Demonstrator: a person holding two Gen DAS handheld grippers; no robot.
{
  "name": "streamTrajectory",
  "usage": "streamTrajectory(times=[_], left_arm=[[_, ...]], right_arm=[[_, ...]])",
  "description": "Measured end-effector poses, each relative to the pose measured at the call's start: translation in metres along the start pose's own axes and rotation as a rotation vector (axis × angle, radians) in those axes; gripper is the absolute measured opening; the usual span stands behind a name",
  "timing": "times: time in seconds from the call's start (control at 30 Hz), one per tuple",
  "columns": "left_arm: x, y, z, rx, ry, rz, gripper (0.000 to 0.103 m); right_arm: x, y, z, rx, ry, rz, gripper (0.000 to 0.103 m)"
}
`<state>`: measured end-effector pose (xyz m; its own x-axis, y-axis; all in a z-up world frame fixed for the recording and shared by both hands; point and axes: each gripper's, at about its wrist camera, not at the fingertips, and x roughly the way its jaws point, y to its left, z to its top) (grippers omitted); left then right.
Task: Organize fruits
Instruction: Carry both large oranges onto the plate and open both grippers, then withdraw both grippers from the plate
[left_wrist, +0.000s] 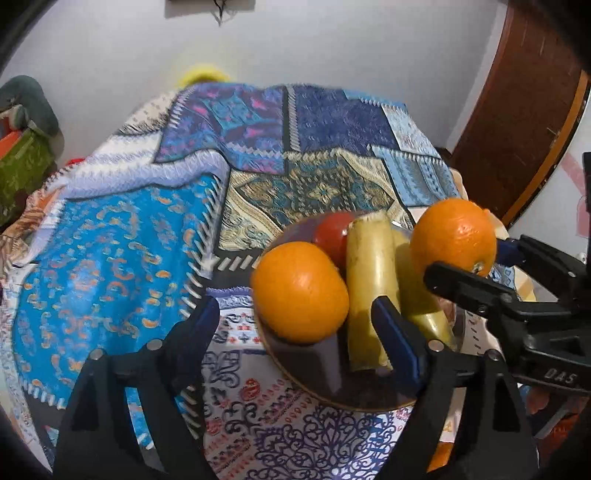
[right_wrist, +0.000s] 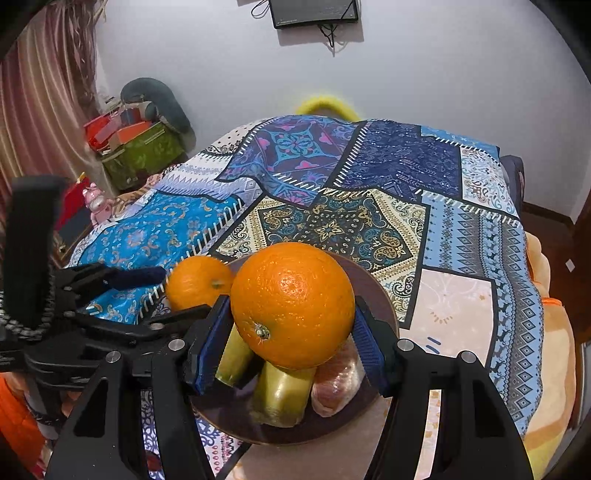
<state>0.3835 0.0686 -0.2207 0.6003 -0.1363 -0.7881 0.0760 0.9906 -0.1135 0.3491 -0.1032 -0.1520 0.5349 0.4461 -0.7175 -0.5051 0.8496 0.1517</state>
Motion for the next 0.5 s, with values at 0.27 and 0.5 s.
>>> streamTrajectory(times=[0.27,0.5], left_arm=[[-0.020,0.017,-0.013,-0.010,-0.014,0.057,0.085],[-0.019,0.022,-0.024,-0.016,0.002,0.077,0.085]], right_arm=[[0.006,0.007,0.000,-0.005,0.014,0.024,0.060],[0.014,0.007,-0.005,-0.002,0.041,0.021,0.062]])
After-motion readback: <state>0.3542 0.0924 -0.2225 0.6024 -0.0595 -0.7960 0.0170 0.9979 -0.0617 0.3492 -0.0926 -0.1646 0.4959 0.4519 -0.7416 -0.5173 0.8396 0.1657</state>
